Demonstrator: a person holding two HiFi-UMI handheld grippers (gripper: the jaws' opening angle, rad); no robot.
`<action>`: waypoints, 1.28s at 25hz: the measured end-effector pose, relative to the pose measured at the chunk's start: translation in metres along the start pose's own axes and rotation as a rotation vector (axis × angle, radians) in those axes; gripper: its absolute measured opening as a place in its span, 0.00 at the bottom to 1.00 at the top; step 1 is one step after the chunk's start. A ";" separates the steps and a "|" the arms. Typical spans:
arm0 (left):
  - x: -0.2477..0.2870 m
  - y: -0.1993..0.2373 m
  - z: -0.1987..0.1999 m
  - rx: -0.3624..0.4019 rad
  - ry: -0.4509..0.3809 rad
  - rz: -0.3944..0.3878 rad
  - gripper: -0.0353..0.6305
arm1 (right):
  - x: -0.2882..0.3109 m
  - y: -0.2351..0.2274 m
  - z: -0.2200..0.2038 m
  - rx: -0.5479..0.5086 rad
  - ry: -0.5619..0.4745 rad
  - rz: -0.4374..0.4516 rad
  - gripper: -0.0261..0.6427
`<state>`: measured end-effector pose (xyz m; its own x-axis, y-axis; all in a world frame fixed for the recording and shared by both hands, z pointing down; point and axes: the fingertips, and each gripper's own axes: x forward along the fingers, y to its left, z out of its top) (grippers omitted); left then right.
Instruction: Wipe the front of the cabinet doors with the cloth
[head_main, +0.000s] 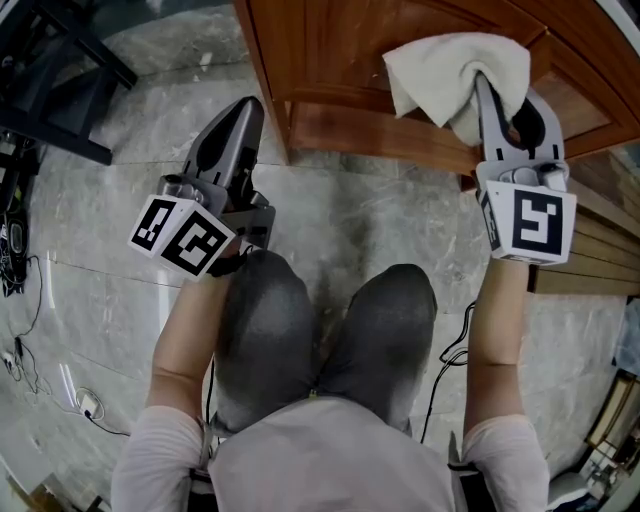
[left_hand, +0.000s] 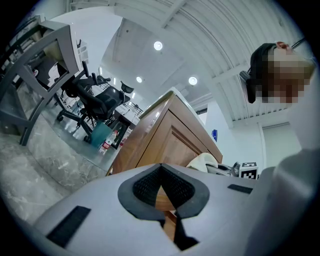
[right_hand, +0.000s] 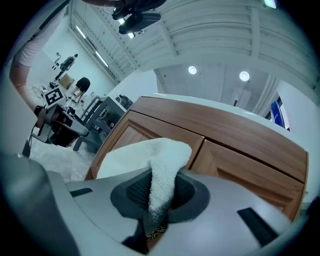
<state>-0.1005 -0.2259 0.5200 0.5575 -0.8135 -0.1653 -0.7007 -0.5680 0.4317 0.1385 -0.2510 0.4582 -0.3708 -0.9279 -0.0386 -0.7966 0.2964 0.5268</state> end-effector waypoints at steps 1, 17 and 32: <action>0.000 0.000 0.000 -0.001 0.000 0.000 0.08 | -0.002 0.001 0.001 0.004 0.001 0.001 0.14; -0.023 0.030 0.007 -0.018 -0.041 0.045 0.08 | 0.061 0.152 0.033 -0.071 -0.070 0.312 0.14; -0.037 0.046 0.015 -0.039 -0.051 0.049 0.08 | 0.084 0.182 0.018 -0.121 -0.031 0.314 0.14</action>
<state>-0.1599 -0.2241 0.5328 0.4993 -0.8459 -0.1877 -0.7079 -0.5232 0.4745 -0.0468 -0.2712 0.5355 -0.6047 -0.7878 0.1168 -0.5795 0.5358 0.6141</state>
